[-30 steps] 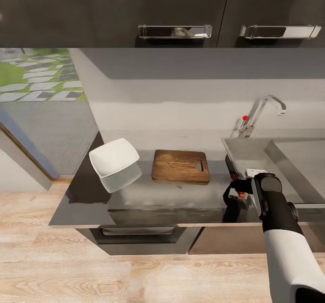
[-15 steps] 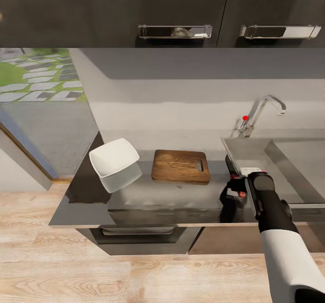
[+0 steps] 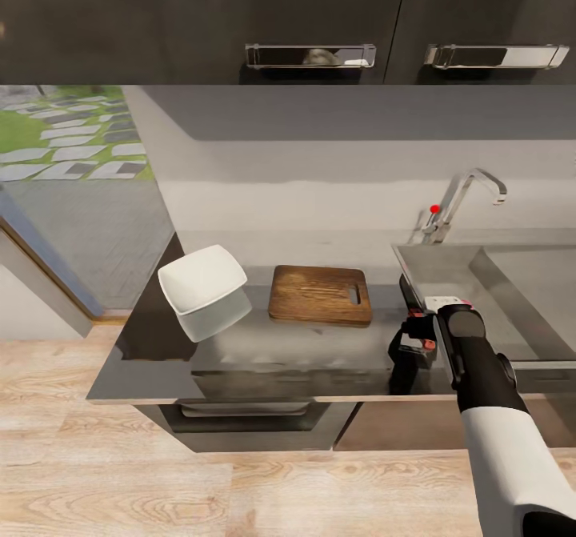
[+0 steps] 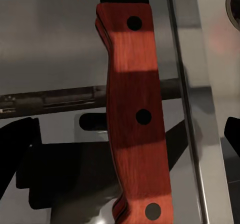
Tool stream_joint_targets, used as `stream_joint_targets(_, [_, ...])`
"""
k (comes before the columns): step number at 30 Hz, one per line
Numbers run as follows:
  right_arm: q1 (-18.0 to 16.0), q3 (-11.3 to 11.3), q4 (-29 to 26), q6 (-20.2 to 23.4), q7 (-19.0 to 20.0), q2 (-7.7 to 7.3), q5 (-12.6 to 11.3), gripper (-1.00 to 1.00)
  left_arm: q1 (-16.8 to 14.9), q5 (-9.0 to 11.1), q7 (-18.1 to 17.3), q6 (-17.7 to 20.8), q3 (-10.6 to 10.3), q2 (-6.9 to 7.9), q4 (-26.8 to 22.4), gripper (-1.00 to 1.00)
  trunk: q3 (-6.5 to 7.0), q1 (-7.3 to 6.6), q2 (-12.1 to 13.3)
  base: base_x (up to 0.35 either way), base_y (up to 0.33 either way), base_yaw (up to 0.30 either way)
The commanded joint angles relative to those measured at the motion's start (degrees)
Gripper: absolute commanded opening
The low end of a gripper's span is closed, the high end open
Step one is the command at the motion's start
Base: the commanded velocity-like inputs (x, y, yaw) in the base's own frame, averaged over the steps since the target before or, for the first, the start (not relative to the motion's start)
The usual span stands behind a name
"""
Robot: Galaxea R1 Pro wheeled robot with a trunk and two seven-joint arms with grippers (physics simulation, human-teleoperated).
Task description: In the kitchen, take the Vidalia onion out of the sink, dice it on the chopping board with the paring knife, put the diced onion into the bowl on the countertop, then place both the paring knife and the chopping board into the sink.
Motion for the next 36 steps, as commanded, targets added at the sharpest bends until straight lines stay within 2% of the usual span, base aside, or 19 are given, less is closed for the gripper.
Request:
stream_joint_targets(1, [-0.02,-0.03,-0.02,0.31,0.75,0.01,-0.13,1.0,0.03,0.04,-0.07,-0.07,0.08,-0.01,-0.09,1.0,-0.09,0.04,-0.08,0.0,0.0,0.0])
stream_joint_targets(32, [-0.02,-0.13,-0.01,0.31,0.75,0.01,-0.13,1.0,0.05,0.04,-0.05,-0.07,0.08,-0.01,-0.09,1.0,-0.09,0.04,-0.08,0.0,0.0,0.0])
stream_joint_targets(33, [-0.02,-0.14,-0.01,0.31,0.75,0.01,-0.13,-1.0,0.03,0.04,-0.06,-0.07,0.08,-0.01,-0.09,1.0,-0.09,0.04,-0.08,0.0,0.0,0.0])
stream_joint_targets(36, [-0.02,-0.17,-0.01,0.31,0.75,0.01,-0.14,-1.0,0.03,0.04,-0.06,-0.07,0.08,-0.01,-0.09,1.0,-0.09,0.04,-0.08,0.0,0.0,0.0])
